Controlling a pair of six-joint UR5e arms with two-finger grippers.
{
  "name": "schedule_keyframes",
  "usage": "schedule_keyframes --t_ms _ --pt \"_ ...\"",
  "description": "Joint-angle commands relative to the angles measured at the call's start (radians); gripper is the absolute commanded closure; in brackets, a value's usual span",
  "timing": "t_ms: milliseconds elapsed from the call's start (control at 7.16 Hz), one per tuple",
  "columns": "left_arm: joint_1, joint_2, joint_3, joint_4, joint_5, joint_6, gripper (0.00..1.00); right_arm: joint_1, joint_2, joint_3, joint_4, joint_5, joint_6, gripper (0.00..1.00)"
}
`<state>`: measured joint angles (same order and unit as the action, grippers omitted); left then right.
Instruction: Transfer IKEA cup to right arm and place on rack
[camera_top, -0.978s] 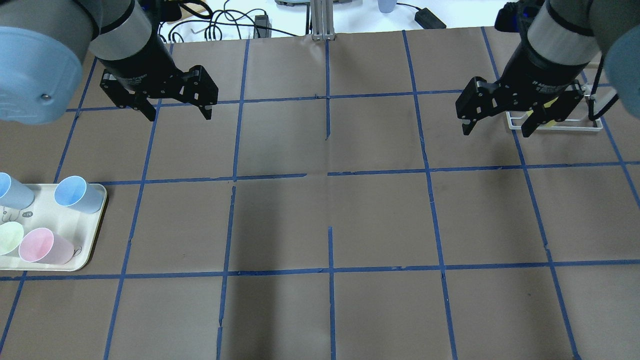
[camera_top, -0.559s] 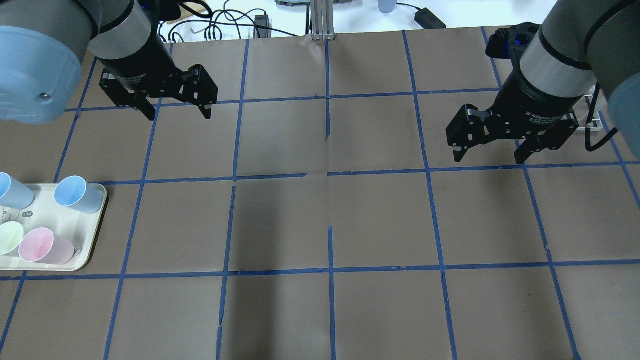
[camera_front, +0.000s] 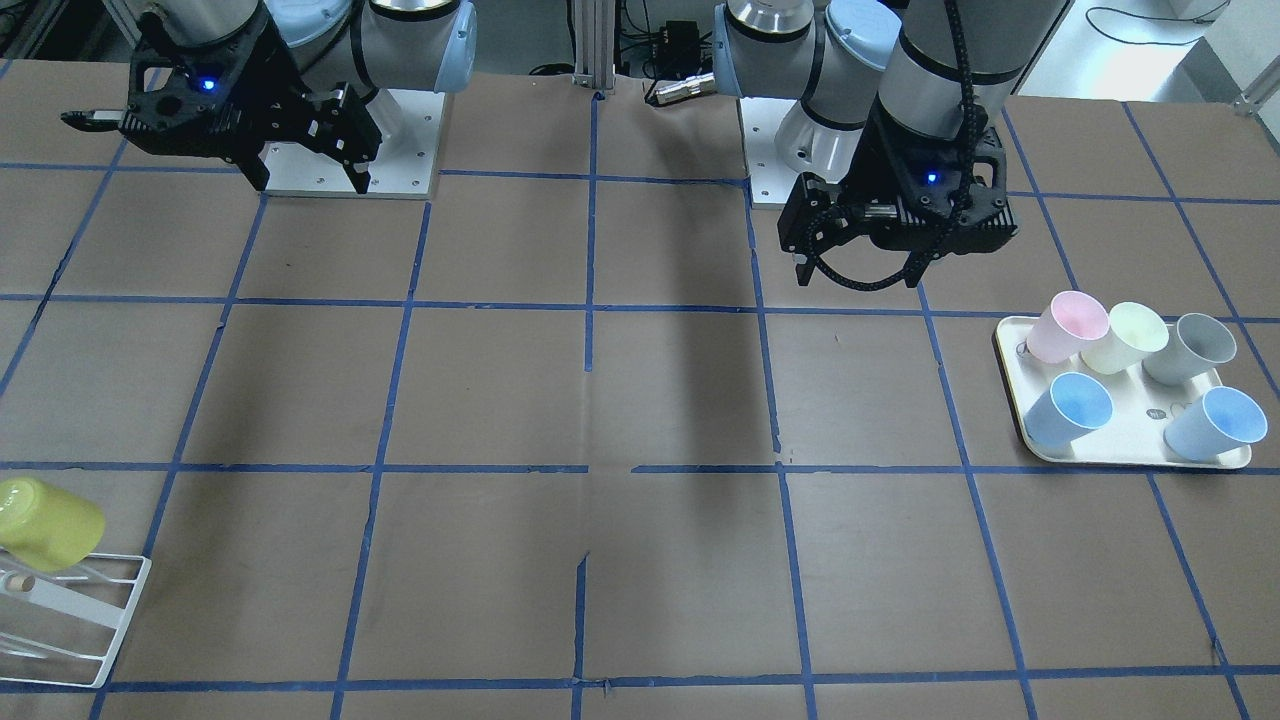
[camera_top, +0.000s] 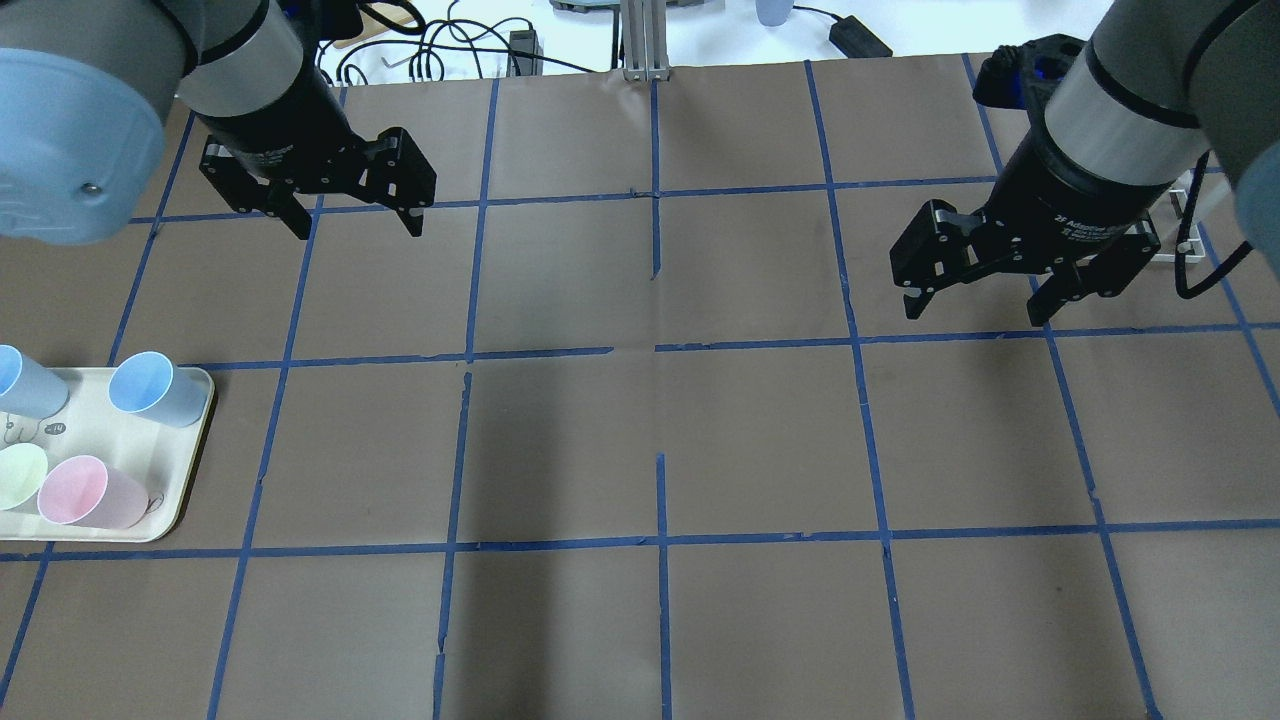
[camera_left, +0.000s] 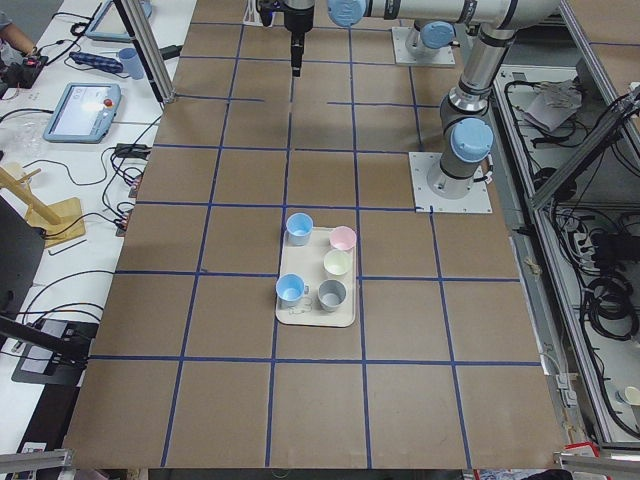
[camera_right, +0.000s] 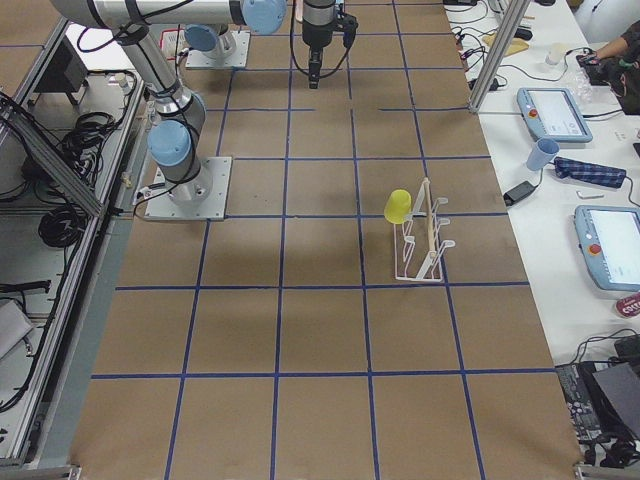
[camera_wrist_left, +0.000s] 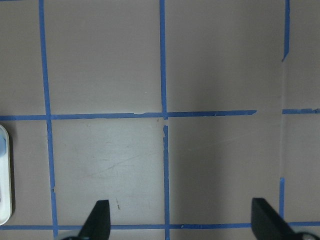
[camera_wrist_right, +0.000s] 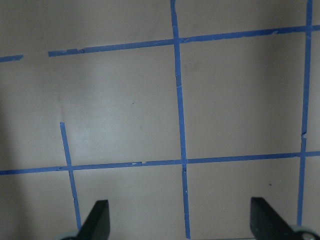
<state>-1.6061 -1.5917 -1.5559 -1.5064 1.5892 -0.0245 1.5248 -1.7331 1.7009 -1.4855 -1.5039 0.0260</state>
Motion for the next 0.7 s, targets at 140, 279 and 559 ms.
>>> schedule_keyframes --t_ms 140,279,559 --pt "0.0 -0.002 0.005 0.0 0.002 0.0 0.0 0.0 -0.002 -0.001 0.005 -0.033 0.0 0.0" --pt "0.0 -0.005 0.007 0.0 0.0 0.0 0.0 0.0 -0.003 -0.001 0.005 -0.042 0.0 0.0" --pt "0.0 -0.005 0.005 0.0 0.002 0.0 0.0 0.0 -0.003 -0.003 0.005 -0.035 0.0 0.0"
